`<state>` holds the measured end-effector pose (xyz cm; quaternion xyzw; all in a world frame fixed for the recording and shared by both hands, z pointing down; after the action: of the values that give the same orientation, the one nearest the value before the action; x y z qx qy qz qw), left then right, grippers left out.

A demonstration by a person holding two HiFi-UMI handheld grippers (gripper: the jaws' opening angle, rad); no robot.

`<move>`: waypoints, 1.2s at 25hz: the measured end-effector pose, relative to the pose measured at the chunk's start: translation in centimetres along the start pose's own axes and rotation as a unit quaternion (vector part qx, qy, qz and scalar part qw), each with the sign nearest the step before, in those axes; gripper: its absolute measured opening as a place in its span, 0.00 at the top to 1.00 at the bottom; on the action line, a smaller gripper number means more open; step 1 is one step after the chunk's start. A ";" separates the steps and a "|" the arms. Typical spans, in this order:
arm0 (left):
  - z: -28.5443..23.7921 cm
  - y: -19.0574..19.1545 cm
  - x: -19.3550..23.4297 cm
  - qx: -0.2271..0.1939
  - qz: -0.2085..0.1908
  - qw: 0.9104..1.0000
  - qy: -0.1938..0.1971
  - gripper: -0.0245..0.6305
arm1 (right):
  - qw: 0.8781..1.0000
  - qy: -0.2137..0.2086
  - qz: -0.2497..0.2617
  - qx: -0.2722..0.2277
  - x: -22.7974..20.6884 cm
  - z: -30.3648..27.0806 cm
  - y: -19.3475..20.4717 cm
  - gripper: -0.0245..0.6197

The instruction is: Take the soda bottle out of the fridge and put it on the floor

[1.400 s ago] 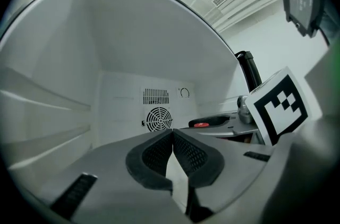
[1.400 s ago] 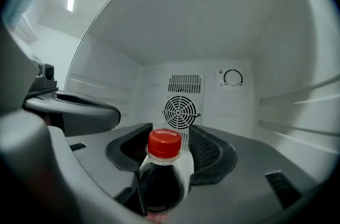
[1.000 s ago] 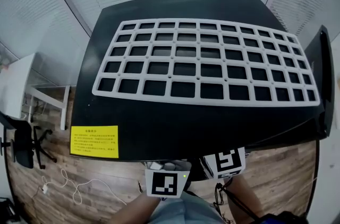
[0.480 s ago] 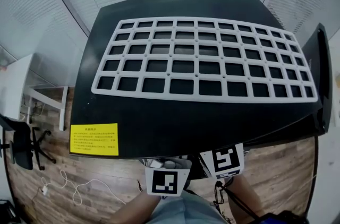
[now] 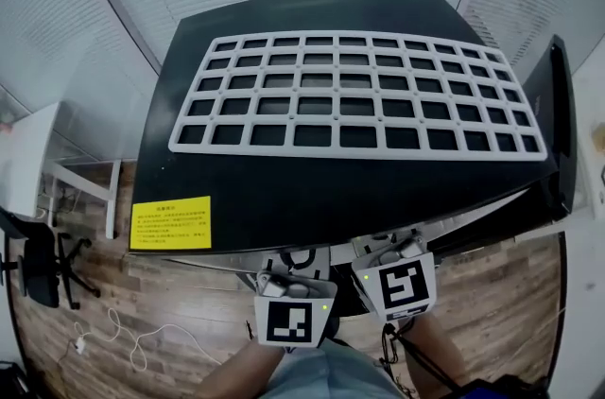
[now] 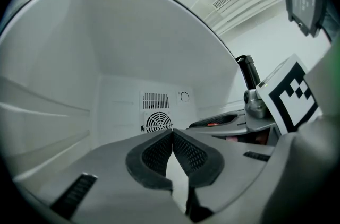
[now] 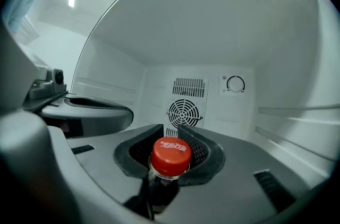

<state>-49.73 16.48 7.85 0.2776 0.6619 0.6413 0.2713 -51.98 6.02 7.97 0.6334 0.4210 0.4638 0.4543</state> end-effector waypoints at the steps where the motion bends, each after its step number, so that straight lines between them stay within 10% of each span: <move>1: 0.2 -0.4 -0.3 -0.003 -0.002 1.000 0.000 0.94 | 1.000 0.001 0.001 -0.002 -0.1 0.5 -0.3 0.81; 30: 5.3 -2.7 -10.1 -0.051 -0.032 0.995 0.074 0.94 | 0.996 0.085 -0.007 -0.022 -1.0 15.9 0.3 0.81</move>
<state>-38.92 12.84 4.99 0.1940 0.6547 0.6843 0.2557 -36.77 2.05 5.54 0.5783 0.4523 0.5223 0.4339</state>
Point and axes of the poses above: the fingertips, and each gripper's own axes: z backward along the fingers, x to its left, y out of its underside, the point moved 6 cm from there along z, backward along the fingers, and after that the axes turned 12 degrees about y, right-handed, at the moved point
